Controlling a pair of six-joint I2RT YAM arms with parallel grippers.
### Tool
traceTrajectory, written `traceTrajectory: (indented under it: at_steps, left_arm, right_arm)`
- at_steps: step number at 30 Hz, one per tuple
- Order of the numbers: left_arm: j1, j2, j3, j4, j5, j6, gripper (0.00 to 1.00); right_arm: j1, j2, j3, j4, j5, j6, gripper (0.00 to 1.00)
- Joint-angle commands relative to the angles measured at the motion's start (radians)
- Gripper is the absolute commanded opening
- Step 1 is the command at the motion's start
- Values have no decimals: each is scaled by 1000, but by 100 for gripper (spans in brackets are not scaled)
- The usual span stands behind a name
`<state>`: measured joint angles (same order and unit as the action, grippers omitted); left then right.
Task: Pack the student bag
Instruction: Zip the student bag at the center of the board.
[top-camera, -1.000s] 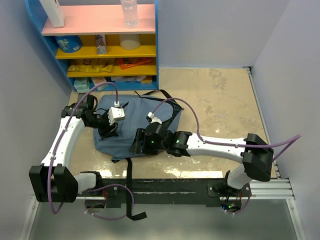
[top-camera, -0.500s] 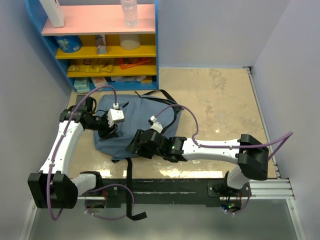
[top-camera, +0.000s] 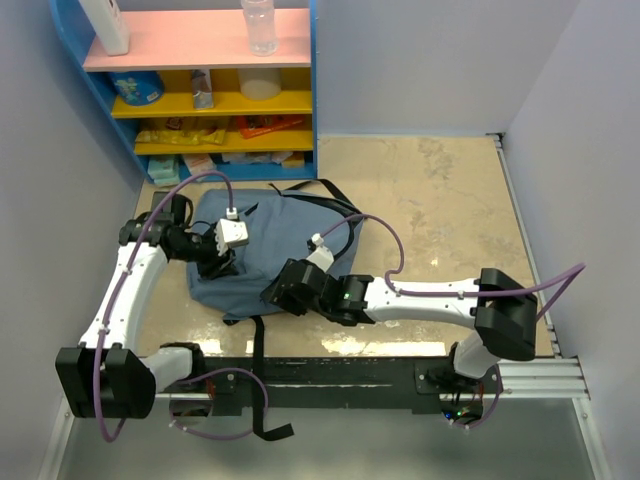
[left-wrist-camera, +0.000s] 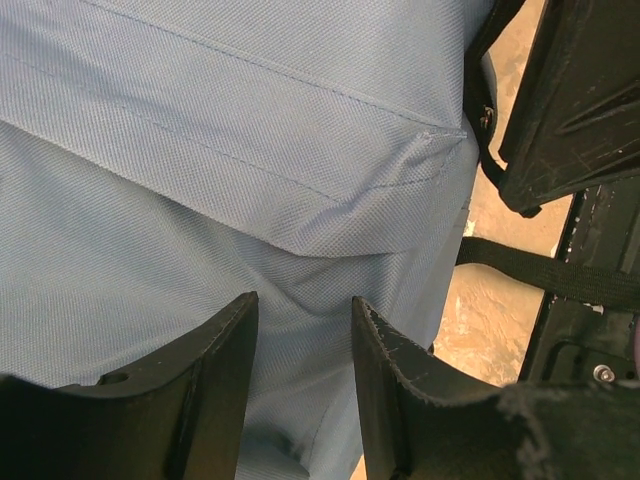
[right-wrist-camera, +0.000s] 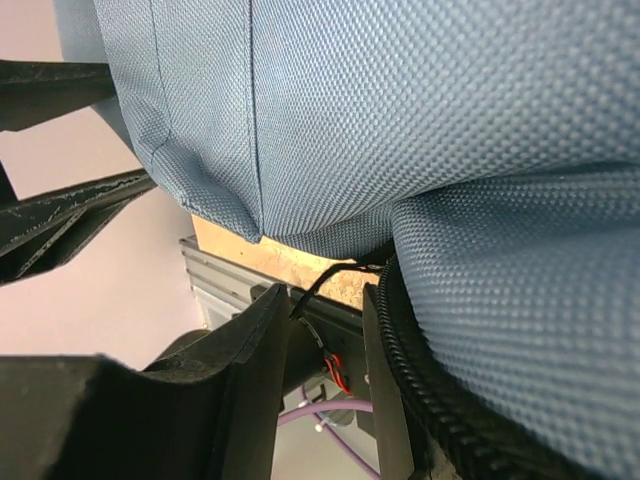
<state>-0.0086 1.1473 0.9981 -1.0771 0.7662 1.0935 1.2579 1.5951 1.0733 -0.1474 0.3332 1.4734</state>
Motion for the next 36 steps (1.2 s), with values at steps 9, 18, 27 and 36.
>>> traceTrajectory:
  at_steps: [9, 18, 27, 36]
  left_arm:
    - [1, -35, -24, -50, 76, 39, 48]
    - [-1, -58, 3, -76, 74, 34, 49]
    - [1, -70, 16, -87, 74, 29, 49]
    - [-1, -83, 17, -93, 68, 34, 49]
  right_arm:
    - [6, 34, 13, 28, 76, 61, 26]
    - [6, 14, -18, 9, 88, 85, 0]
    - [12, -99, -108, 23, 185, 111, 0]
    - [28, -28, 11, -18, 207, -31, 39]
